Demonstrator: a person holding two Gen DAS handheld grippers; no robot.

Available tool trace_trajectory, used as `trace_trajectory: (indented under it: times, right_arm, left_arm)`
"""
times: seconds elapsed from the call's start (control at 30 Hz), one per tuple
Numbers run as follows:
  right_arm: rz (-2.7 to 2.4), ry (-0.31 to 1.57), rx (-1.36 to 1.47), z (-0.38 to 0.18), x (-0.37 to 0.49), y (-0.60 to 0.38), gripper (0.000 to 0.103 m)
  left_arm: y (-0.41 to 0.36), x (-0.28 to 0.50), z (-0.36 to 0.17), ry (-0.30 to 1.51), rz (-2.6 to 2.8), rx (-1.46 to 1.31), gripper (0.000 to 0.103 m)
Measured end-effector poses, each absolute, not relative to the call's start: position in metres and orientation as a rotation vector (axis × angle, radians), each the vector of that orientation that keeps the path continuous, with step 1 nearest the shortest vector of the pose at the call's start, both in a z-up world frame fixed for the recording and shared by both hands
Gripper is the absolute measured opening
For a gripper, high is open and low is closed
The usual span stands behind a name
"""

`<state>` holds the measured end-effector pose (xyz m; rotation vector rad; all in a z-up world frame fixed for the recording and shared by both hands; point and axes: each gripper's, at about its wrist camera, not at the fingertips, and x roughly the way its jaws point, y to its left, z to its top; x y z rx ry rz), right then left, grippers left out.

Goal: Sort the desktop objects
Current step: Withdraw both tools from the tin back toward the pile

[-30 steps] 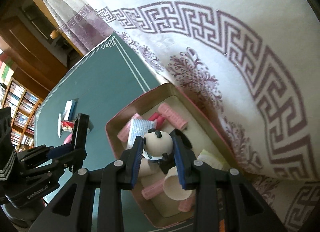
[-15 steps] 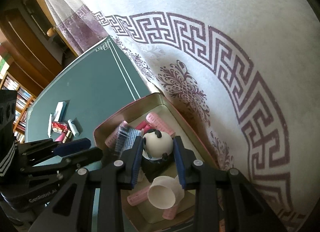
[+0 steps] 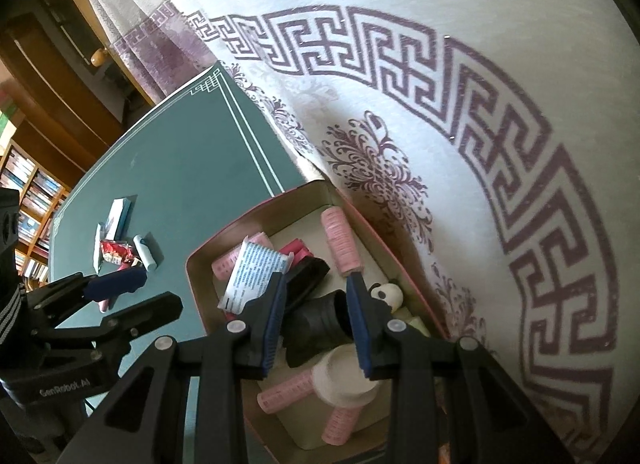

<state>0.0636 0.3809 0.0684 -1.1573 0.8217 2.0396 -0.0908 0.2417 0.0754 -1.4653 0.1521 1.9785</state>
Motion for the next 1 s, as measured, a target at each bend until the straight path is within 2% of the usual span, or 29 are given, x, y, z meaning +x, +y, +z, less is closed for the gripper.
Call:
trace_trajectory:
  times: [0.43, 1.0]
  right_arm:
    - [2.114, 0.812, -1.253, 0.064, 0.026, 0.349, 0.035]
    - [2.256, 0.764, -1.415, 0.057, -0.042, 0.286, 0.035]
  left_arm:
    - [0.180, -0.088, 0.075, 0.068, 2.078, -1.525, 0.066]
    - [0.051, -0.088, 0.073, -0.135, 2.292, -1.607, 0.066]
